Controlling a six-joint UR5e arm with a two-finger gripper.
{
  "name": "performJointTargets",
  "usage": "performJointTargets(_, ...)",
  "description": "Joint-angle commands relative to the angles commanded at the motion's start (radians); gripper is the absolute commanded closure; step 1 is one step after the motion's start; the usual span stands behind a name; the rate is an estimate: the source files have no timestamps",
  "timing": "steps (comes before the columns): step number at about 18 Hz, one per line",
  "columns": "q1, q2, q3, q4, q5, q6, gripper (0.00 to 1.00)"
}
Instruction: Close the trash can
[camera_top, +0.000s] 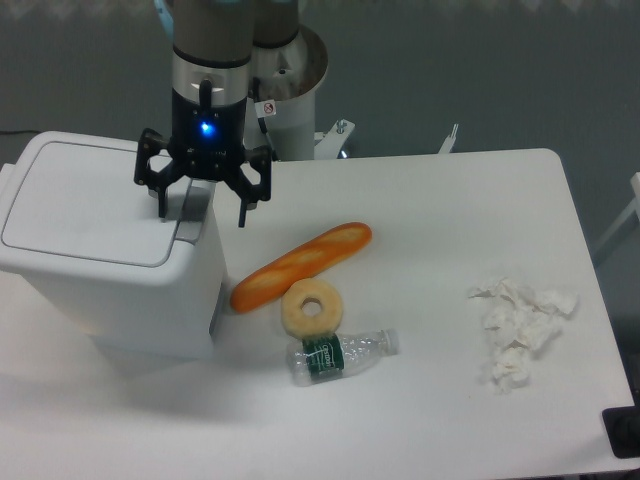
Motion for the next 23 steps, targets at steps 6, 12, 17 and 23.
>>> performJointTargets(6,0.008,0.0,0.014,0.003,-0.003,0.0,0.0)
performJointTargets(12,0.028,0.002,0.098,-0.005,-0.018,-0.003,0.0)
performJointTargets(17,0.176,-0.06,0.138,-0.002,-0.017,0.089,0.0)
performJointTargets(23,0.382,-0.244,0.178,0.043,0.017,0.335,0.0)
